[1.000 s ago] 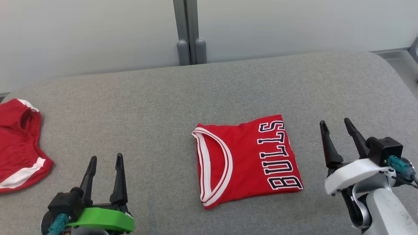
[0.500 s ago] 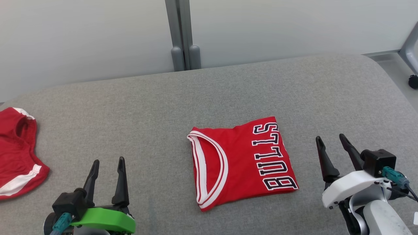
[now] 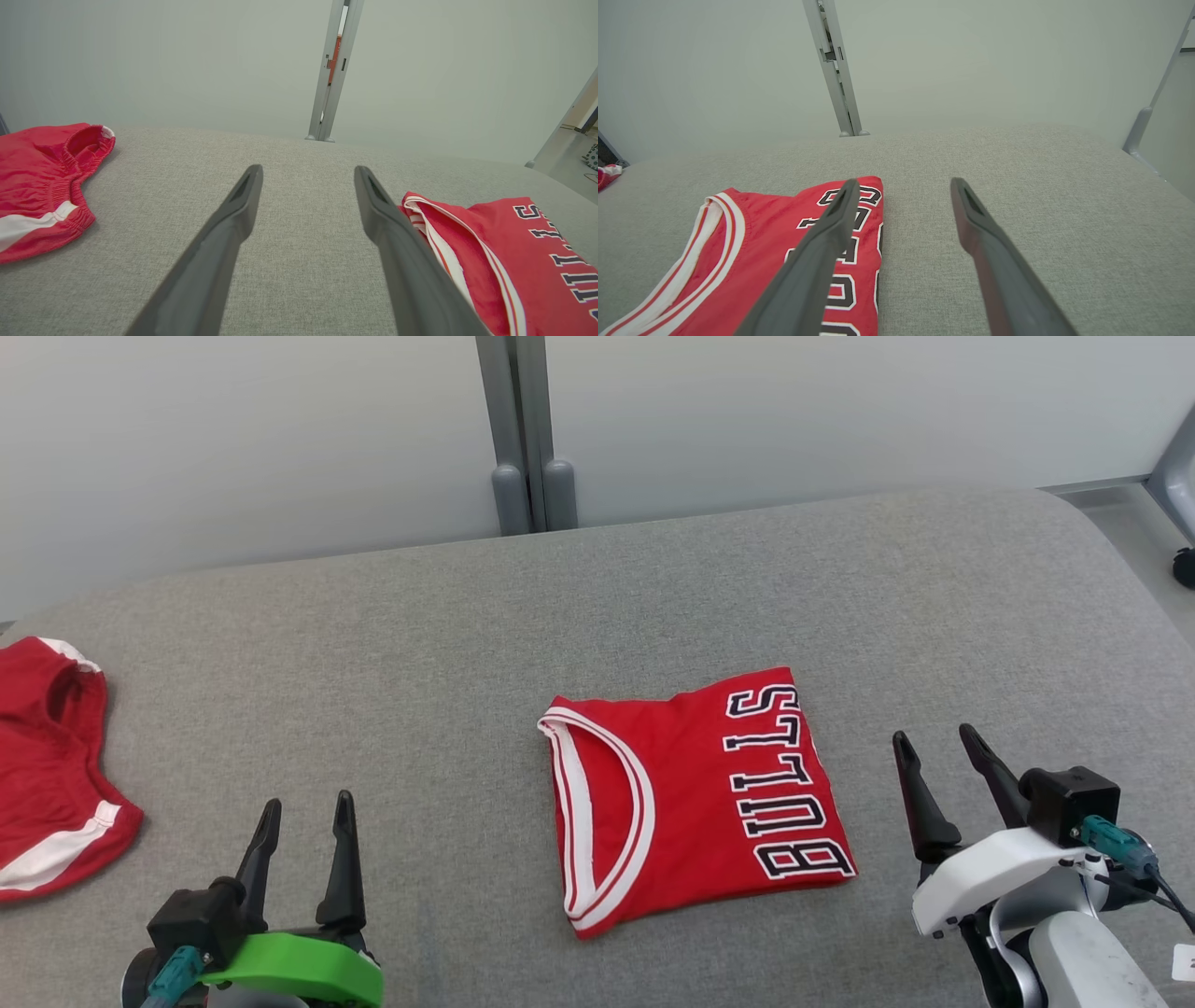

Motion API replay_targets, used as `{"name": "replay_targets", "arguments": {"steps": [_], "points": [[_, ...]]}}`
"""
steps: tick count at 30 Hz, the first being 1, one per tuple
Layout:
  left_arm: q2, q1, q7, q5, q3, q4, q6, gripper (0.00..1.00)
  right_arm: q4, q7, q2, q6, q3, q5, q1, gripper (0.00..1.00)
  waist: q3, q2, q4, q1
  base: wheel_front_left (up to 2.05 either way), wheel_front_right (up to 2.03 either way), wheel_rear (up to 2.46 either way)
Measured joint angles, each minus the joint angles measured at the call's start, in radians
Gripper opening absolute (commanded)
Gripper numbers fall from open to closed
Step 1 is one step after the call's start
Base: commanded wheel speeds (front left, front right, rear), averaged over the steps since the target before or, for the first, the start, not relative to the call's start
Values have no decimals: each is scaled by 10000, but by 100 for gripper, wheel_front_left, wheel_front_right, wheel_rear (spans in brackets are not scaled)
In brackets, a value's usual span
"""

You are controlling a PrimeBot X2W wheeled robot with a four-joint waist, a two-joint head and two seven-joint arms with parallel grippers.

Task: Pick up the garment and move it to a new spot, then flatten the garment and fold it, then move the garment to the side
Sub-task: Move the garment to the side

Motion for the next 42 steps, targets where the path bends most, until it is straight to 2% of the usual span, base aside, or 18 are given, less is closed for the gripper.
{"name": "replay_targets", "arguments": {"steps": [7, 10, 19, 26, 36, 37, 38, 39, 42], "points": [[0, -31, 0, -8, -36, 36, 2, 100, 56, 113, -25, 0, 94, 2, -76, 100, -15, 0, 26, 0, 0, 0, 0], [0, -33, 0, -17, -65, 40, 0, 100, 63, 441, -257, 0, 284, 4, -405, 100, -9, 0, 58, 0, 0, 0, 0], [-48, -211, 0, -65, -217, -196, 0, 100, 1035, 3498, -671, 0, 849, 533, -1976, 100, 296, 0, 344, 0, 0, 0, 0], [-90, -570, 0, -79, -426, -359, 0, 100, 2387, 5256, -523, 0, 882, 802, -2692, 100, 945, 0, 719, 0, 0, 0, 0], [-113, -847, 0, -79, -560, -399, 2, 100, 3398, 5672, -351, -6, 1266, 934, -3123, 100, 1582, 0, 1310, 0, 0, 0, 0], [-113, -855, 0, -77, -550, -405, 0, 100, 3476, 5777, -387, -10, 1396, 978, -3206, 92, 1623, 0, 1339, 0, 0, 0, 0], [-113, -863, 0, -79, -550, -407, 0, 100, 3522, 5885, -453, -23, 1576, 976, -3288, 56, 1654, -1, 1361, 0, 0, 0, 0], [-115, -870, 0, -77, -562, -407, 2, 100, 3536, 5992, -529, -23, 1802, 974, -3370, 0, 1677, 0, 1372, 0, 0, 0, 0], [-119, -947, 0, -79, -612, -410, 2, 100, 3465, 6387, -750, -2, 2535, 974, -3570, 0, 1706, 0, 1338, 0, 0, 0, 0]]}}
